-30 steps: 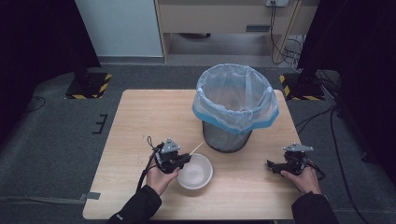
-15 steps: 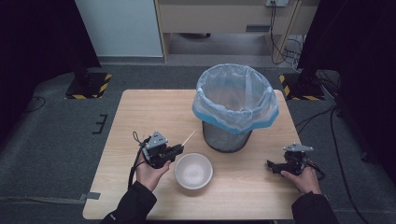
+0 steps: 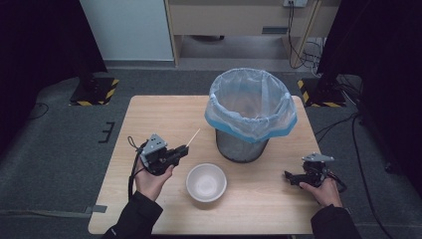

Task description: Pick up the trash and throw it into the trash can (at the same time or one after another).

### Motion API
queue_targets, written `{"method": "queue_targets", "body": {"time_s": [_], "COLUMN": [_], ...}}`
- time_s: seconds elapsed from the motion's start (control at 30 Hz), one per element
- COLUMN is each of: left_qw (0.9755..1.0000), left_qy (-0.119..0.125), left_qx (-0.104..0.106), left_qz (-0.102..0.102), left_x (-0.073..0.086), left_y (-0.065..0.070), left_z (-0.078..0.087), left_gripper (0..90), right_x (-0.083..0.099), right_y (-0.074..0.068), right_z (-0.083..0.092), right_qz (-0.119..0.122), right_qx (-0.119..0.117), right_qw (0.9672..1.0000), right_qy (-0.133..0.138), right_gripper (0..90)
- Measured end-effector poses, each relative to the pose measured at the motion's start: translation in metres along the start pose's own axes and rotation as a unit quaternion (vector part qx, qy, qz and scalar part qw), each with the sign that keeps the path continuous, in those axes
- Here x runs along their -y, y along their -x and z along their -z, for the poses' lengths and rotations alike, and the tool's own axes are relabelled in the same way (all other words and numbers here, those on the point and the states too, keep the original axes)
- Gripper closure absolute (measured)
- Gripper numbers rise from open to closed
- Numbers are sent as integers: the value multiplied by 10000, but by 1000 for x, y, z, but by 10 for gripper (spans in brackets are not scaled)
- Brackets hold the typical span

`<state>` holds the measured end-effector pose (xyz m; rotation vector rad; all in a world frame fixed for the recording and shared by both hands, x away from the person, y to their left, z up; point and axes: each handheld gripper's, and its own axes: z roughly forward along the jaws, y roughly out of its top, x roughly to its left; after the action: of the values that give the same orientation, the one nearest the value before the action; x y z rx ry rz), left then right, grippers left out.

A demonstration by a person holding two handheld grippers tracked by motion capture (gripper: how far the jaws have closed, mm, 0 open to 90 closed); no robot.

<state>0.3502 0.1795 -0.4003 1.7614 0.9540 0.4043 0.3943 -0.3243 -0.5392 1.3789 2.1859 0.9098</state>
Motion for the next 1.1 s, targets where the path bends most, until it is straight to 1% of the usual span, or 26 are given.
{"method": "queue_targets", "body": {"time_s": [0.23,0.47,0.57,0.67,0.8,0.93,1.1], "left_qw": [9996,9988,9982,9977,9968,9958,9948], "left_qy": [273,478,587,652,745,869,960], "left_qx": [-46,-16,-23,-39,-26,25,70], "left_qz": [-38,-110,-109,-175,-270,-287,-333], "left_x": [-12,-25,-32,-41,-56,-69,-83], "left_y": [1,6,6,8,12,15,20], "left_z": [12,20,23,25,26,22,16], "left_gripper": [850,850,850,850,850,850,850], "right_x": [0,0,0,0,0,0,0], "right_y": [0,0,0,0,0,0,0], "right_z": [0,0,0,0,0,0,0], "right_qz": [-2,6,6,5,0,-7,0], "right_qx": [-1,0,1,1,2,2,2], "right_qw": [10000,10000,10000,10000,10000,10000,10000], "right_qy": [-1,-1,-1,-1,1,1,2], "right_gripper": [6,6,6,5,6,6,5]}}
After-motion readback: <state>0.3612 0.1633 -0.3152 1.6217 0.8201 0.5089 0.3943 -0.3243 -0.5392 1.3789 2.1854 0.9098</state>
